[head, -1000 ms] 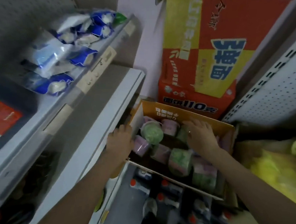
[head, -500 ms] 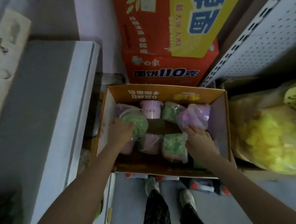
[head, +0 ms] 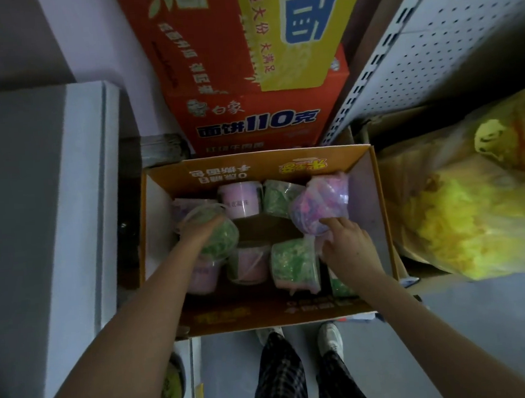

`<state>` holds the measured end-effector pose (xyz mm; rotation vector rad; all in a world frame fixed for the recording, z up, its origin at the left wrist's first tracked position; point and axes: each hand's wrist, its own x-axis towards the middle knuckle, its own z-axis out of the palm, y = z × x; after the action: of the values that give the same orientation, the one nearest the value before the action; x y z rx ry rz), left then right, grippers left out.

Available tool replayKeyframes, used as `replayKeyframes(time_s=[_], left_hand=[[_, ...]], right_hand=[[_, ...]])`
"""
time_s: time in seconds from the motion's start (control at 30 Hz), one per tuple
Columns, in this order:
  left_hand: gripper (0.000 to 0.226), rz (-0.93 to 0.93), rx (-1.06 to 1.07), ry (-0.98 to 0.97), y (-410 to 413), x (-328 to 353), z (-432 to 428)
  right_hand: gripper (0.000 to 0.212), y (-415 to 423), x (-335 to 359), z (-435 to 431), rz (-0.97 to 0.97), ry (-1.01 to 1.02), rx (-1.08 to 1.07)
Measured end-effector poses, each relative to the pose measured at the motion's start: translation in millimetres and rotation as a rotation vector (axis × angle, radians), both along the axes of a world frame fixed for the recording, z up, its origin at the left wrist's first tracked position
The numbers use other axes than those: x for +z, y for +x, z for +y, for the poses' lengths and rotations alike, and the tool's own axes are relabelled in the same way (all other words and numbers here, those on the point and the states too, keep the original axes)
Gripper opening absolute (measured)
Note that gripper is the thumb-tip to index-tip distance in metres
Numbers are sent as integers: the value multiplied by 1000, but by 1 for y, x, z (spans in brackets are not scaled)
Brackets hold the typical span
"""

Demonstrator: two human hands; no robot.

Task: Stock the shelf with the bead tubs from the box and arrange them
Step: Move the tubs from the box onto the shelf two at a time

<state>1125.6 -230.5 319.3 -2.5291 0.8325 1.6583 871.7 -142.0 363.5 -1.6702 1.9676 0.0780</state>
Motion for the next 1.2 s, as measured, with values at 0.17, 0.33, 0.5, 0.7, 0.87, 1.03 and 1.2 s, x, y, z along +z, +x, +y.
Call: replayKeyframes(time_s=[0.17, 0.33, 0.5, 0.7, 0.87, 1.03, 1.2], left_hand=[[81, 29, 82, 0, 4, 0, -4], [67, 217, 272, -68, -3, 10, -2], [28, 523, 497, -29, -20, 28, -4], [47, 507, 335, -182, -30, 34, -5], [48, 394, 137, -328, -27, 29, 2], [77, 286, 46, -456, -23, 29, 12], [73, 263, 16, -582, -19, 51, 26]], right_hand=[[19, -3, -7, 0, 56, 136, -135], [38, 2, -20, -8, 11, 186, -231], [79, 15, -28, -20, -140, 153, -461], [111, 18, -37, -61, -225, 77, -687], [111, 16, -46, -71, -218, 33, -799], [105, 15, -47, -61, -316, -91, -845], [104, 20, -12, -44, -444, -171, -755]])
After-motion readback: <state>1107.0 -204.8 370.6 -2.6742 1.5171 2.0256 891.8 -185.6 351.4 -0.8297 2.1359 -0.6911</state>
